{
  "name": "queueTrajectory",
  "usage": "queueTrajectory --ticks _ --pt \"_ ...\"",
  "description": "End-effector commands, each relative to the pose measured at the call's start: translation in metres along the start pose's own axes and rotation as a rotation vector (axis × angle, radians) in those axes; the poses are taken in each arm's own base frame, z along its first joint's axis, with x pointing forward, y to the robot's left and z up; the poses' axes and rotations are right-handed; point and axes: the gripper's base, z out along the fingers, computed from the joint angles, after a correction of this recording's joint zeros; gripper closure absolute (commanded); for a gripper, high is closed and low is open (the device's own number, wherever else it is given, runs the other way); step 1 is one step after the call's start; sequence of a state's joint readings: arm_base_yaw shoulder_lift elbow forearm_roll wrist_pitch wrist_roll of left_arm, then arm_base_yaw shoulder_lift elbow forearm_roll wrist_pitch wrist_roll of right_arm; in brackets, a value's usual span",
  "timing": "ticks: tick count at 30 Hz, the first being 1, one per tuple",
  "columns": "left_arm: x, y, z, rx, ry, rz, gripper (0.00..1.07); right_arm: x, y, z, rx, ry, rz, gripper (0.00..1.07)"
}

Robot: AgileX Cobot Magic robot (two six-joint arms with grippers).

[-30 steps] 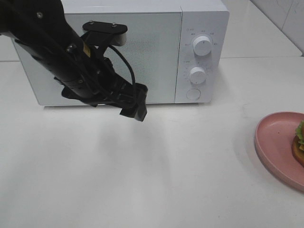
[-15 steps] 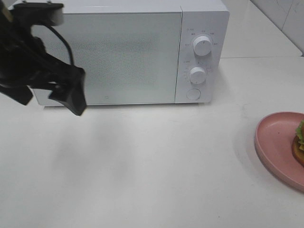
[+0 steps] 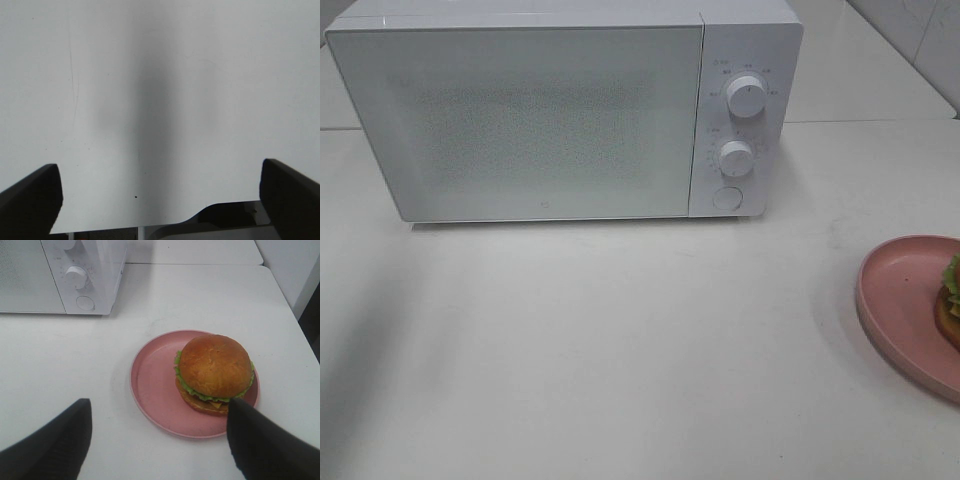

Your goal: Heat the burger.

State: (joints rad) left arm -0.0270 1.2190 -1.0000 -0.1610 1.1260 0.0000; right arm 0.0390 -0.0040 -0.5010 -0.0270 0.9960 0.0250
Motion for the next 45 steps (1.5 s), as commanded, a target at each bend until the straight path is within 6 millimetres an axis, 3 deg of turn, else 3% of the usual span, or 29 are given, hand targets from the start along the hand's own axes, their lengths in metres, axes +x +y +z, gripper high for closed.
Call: queueTrajectory --ticks 1,5,9,21,45 --pt "0.019 0.006 -0.002 0.002 -0.025 -0.019 0.07 0.003 0.0 -0.003 0.007 -0.028 -0.004 0.33" --pt "0.051 0.01 -0.003 -0.028 -0.03 -0.005 0.07 0.003 0.0 -0.003 0.007 -0.028 -0.004 0.33" --pt "0.069 0.012 -0.002 -0.042 -0.044 0.003 0.07 0.003 0.0 -0.003 0.007 -0.028 -0.004 0.33" --pt "0.138 0.012 -0.018 -0.036 -0.266 0.079 0.07 0.003 0.0 -0.003 0.007 -0.028 -0.005 0.33" --pt "0.226 0.013 -0.05 -0.039 -0.822 0.151 0.07 0.003 0.0 -0.003 0.007 -0.028 -0.004 0.33"
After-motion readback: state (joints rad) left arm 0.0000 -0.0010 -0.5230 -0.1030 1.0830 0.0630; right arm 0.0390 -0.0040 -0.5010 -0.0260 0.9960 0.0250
